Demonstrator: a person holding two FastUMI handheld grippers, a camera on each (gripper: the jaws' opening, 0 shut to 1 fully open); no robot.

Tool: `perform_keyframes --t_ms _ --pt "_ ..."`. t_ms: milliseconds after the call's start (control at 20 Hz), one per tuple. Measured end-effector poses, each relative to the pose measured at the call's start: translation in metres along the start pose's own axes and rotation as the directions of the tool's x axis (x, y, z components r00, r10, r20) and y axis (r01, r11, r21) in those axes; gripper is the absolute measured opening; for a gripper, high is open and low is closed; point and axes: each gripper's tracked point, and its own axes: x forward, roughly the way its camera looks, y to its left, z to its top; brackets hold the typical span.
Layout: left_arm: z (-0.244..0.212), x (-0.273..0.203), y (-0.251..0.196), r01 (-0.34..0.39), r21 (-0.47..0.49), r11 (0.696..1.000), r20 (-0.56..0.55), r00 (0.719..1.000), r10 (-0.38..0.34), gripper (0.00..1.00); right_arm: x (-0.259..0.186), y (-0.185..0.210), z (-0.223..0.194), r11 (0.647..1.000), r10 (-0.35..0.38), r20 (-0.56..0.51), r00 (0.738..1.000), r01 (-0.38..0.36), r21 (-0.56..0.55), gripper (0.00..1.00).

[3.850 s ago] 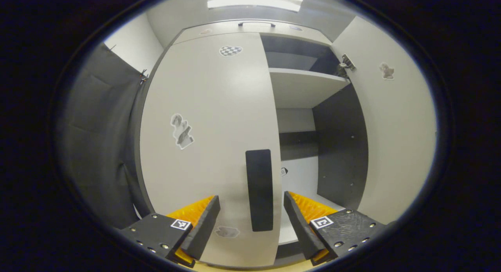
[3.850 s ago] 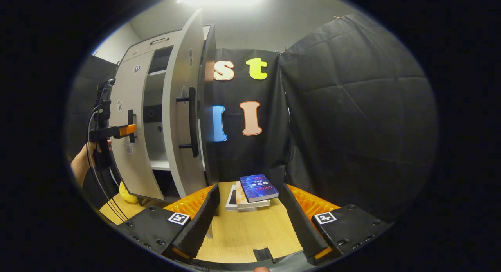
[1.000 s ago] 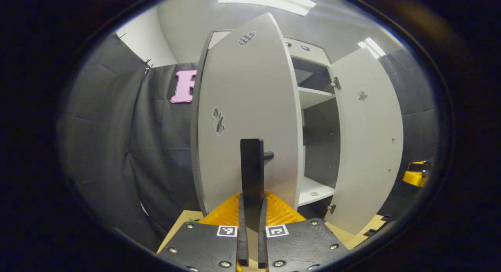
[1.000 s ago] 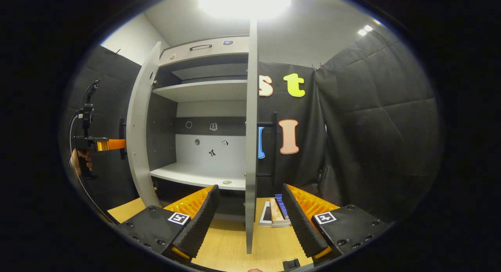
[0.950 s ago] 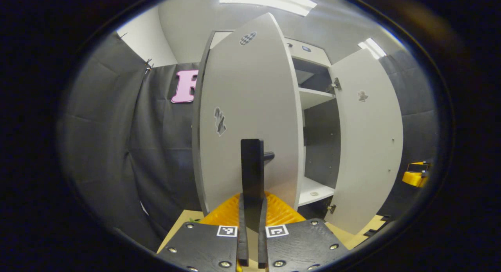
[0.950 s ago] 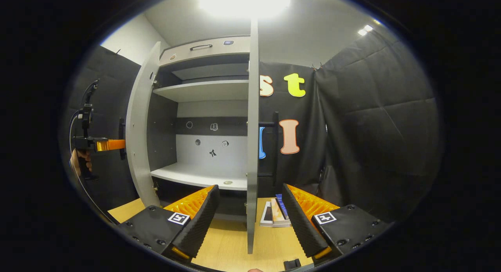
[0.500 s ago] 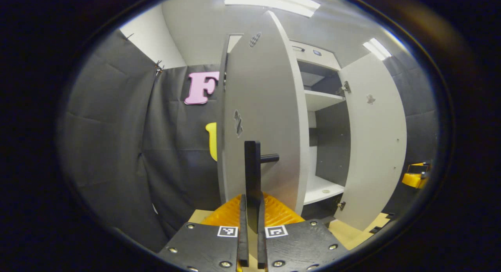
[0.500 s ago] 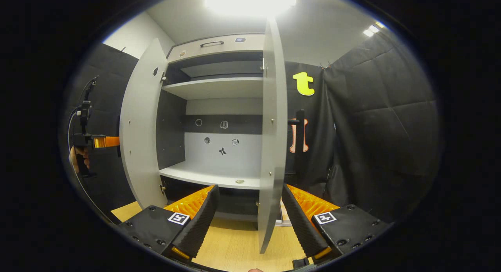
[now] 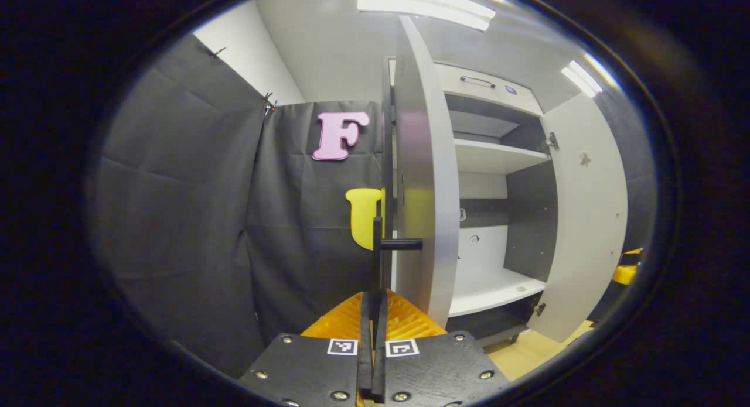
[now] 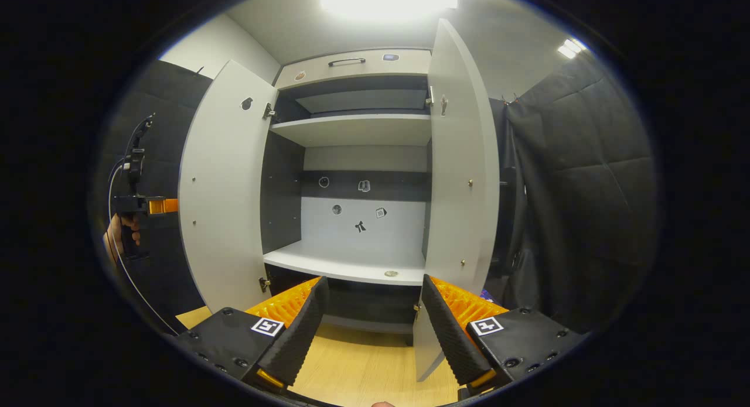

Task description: Open the right door of the double-door shoe cabinet with the right hand, and open the left door with the left hand.

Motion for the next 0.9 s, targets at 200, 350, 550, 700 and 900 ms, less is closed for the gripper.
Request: perform_keyframes --t_ms 200,350,550,700,900 --pt "0.003 -0.006 0.001 -0.031 0.086 0.996 0.020 0.999 0.030 0.00 0.004 0.015 0.004 1.000 0.009 0.017 1.000 -0.009 0.001 0.99" --pt "0.007 -0.029 -0.006 -0.054 0.120 0.991 0.045 0.998 0.049 0.02 0.001 0.014 0.002 1.000 0.007 0.017 1.000 -0.007 0.007 0.99" --pt "0.011 -0.053 -0.029 -0.039 0.124 0.992 0.072 0.997 0.030 0.02 0.001 0.010 0.003 1.000 -0.015 0.029 0.999 0.014 0.025 0.99" --pt "0.000 -0.066 -0.051 -0.025 0.112 0.993 0.071 0.997 0.017 0.02 -0.002 0.003 0.004 0.999 -0.039 0.043 0.998 0.039 0.009 0.96" --pt "-0.034 -0.084 -0.079 -0.014 0.107 0.994 0.021 1.000 0.011 0.02 -0.006 -0.002 0.005 0.997 -0.061 0.066 0.996 0.064 -0.032 0.96"
